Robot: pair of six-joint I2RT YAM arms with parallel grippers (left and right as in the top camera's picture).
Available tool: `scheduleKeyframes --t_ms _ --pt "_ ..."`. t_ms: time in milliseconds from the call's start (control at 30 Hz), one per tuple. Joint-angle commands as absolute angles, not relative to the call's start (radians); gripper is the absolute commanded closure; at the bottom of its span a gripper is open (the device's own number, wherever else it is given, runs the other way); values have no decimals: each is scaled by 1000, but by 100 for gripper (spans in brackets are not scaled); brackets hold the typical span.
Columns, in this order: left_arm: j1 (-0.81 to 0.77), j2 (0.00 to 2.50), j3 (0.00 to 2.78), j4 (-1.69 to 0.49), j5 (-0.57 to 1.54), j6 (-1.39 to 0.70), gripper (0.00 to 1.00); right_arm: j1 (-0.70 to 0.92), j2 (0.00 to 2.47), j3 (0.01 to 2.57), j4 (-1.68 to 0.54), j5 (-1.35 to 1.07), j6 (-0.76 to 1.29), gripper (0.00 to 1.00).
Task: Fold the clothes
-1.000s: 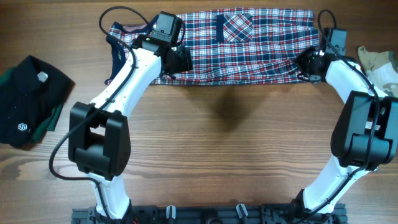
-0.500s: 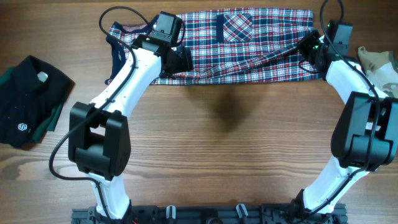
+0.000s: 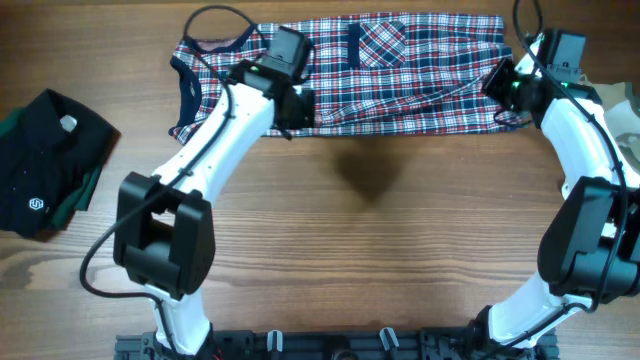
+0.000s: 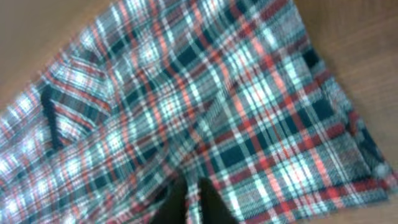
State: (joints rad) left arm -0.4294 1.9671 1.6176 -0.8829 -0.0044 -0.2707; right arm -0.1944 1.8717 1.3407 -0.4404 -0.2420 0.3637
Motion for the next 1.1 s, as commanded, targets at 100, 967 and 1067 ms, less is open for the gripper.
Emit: scheduleKeyframes --t_ms 100,967,1067 --pt "-429 1961 1620 -944 2 -427 96 -194 1985 1315 -424 -195 147 96" --pt "-366 2109 1620 -854 13 -668 72 -194 2125 1315 -393 -194 80 96" --pt "-321 2093 1620 -823 89 -817 37 -194 2125 1315 -393 -195 81 96"
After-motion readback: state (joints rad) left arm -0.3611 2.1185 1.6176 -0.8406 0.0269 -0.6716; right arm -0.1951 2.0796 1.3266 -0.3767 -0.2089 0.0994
